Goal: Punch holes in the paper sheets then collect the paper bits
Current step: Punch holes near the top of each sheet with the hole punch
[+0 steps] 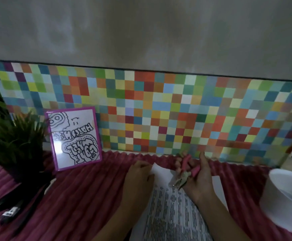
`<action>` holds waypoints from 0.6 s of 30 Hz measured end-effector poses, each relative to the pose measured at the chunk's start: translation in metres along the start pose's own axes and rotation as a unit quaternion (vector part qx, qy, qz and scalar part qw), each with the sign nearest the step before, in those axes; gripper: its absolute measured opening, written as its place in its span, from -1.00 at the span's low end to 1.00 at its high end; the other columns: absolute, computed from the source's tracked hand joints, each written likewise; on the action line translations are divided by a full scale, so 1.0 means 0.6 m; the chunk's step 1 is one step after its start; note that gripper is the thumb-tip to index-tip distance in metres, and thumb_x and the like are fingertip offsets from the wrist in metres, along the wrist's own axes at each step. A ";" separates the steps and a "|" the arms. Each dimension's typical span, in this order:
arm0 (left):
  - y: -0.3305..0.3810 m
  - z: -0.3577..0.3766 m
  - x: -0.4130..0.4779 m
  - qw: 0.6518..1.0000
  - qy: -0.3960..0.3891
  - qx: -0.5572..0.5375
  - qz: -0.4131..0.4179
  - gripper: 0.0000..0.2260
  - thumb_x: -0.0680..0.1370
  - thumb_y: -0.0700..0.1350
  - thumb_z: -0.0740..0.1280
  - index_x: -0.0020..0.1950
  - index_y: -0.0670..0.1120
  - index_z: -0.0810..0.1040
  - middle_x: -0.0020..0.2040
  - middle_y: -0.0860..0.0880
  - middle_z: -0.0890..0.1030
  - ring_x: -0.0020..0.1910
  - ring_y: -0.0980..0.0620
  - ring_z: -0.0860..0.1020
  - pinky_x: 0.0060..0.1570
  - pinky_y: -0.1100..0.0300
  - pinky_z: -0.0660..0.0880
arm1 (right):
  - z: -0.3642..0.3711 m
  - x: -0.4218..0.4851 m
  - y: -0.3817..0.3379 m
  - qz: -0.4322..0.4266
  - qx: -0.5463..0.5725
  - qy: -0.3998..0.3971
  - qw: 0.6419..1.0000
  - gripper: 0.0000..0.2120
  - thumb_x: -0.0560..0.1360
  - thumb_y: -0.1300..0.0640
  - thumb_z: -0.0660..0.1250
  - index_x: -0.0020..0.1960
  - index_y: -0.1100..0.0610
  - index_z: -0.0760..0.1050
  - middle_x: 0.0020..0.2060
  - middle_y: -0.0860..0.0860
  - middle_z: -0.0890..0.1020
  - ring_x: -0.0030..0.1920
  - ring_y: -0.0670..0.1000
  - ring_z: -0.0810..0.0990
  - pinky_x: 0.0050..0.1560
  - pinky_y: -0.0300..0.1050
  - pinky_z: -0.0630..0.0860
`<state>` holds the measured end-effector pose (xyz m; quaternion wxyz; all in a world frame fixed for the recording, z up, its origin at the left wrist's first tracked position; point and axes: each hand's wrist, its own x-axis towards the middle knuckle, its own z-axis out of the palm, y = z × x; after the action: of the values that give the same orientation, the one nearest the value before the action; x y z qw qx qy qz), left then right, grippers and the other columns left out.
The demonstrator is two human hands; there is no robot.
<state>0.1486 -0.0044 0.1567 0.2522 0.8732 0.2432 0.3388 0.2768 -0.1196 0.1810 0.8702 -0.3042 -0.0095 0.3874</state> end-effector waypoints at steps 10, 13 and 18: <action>0.005 -0.002 0.000 0.984 0.053 -0.167 -0.030 -0.89 0.56 -0.29 0.30 -0.06 -0.11 0.58 -0.21 0.09 0.62 -0.22 0.21 0.55 -0.27 0.47 0.40 | 0.032 -0.019 0.014 -0.005 -0.207 -0.062 0.976 -0.51 0.50 -0.08 0.25 0.19 0.32 0.51 -0.01 0.24 0.68 -0.54 0.09 0.59 -0.49 -0.12 0.56; -0.002 0.000 0.002 0.982 0.056 -0.179 -0.030 -0.88 0.57 -0.25 0.29 0.01 -0.11 0.61 -0.18 0.06 0.65 -0.21 0.16 0.58 -0.23 0.33 0.50 | 0.040 -0.022 0.013 -0.015 -0.241 -0.065 0.968 -0.55 0.56 -0.07 0.20 0.20 0.30 0.50 0.05 0.26 0.66 -0.53 0.10 0.60 -0.44 -0.09 0.58; -0.004 -0.002 0.006 0.968 0.051 -0.236 -0.060 -0.85 0.56 -0.27 0.31 -0.13 -0.10 0.62 -0.36 0.13 0.57 -0.38 0.28 0.45 -0.36 0.38 0.37 | 0.066 -0.029 0.013 -0.062 -0.218 -0.059 0.972 -0.59 0.60 -0.03 0.18 0.22 0.30 0.42 -0.02 0.25 0.68 -0.42 0.12 0.64 -0.29 0.02 0.63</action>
<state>0.1491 0.0000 0.1577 0.4586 0.7542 0.2204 0.4150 0.2497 -0.1068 0.2128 0.8036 -0.4615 -0.1640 0.3382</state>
